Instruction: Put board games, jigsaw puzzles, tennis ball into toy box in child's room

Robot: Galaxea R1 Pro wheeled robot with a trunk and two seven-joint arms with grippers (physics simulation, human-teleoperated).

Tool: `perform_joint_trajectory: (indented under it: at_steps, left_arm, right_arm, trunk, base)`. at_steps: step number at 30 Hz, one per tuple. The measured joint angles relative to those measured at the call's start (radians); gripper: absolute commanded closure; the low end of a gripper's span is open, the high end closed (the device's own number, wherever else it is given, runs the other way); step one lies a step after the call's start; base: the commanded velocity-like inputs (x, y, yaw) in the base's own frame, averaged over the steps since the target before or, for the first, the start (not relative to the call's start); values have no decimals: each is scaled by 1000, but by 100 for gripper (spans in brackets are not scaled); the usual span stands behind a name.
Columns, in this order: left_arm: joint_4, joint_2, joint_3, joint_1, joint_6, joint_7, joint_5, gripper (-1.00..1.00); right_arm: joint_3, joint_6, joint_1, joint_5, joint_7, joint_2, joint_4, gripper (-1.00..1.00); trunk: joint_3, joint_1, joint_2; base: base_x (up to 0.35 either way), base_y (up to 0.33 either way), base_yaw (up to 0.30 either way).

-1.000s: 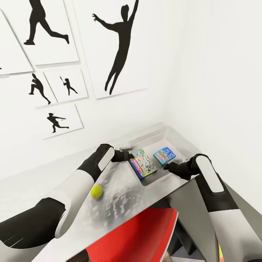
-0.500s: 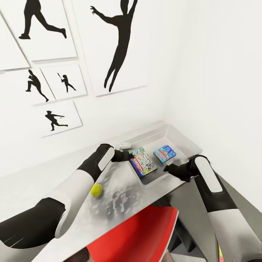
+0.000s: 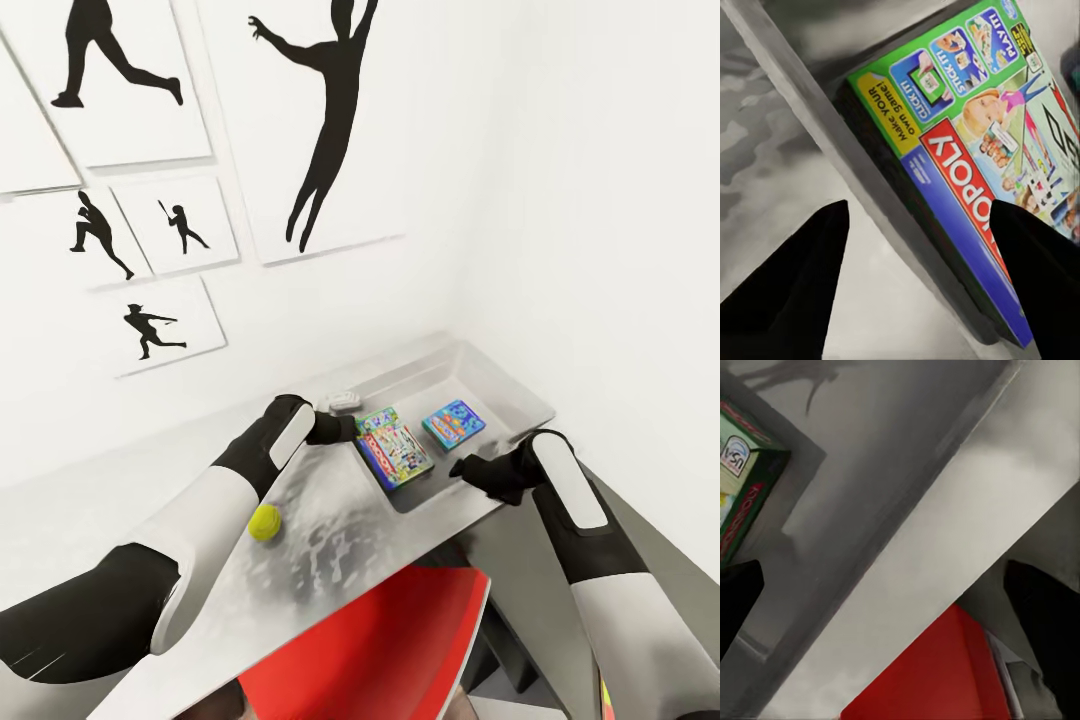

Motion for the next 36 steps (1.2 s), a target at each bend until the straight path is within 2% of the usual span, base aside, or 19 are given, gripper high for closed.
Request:
perform_joint_trajectory:
  at_steps: [12, 17, 22, 36]
  left_arm:
    - [-16, 0, 0, 0, -1, -1, -11, 100]
    - [-39, 0, 1, 0, 5, 3, -38, 100]
    - [-41, 0, 1, 0, 4, 2, -31, 100]
    - [-43, 0, 1, -1, 3, 0, -30, 100]
  right_arm:
    - [1, 5, 0, 2, 0, -1, 0, 100]
    - [0, 12, 0, 20, -2, -1, -1, 100]
    - [0, 12, 0, 26, -3, -2, -1, 100]
    - [0, 11, 0, 27, -3, -2, -7, 100]
  trunk:
    - [0, 0, 0]
    - [0, 0, 0]
    - [0, 0, 0]
    - [1, 0, 0]
  base:
    - [0, 0, 0]
    - [0, 0, 0]
    - [-18, 0, 0]
    - [-221, 46, 0]
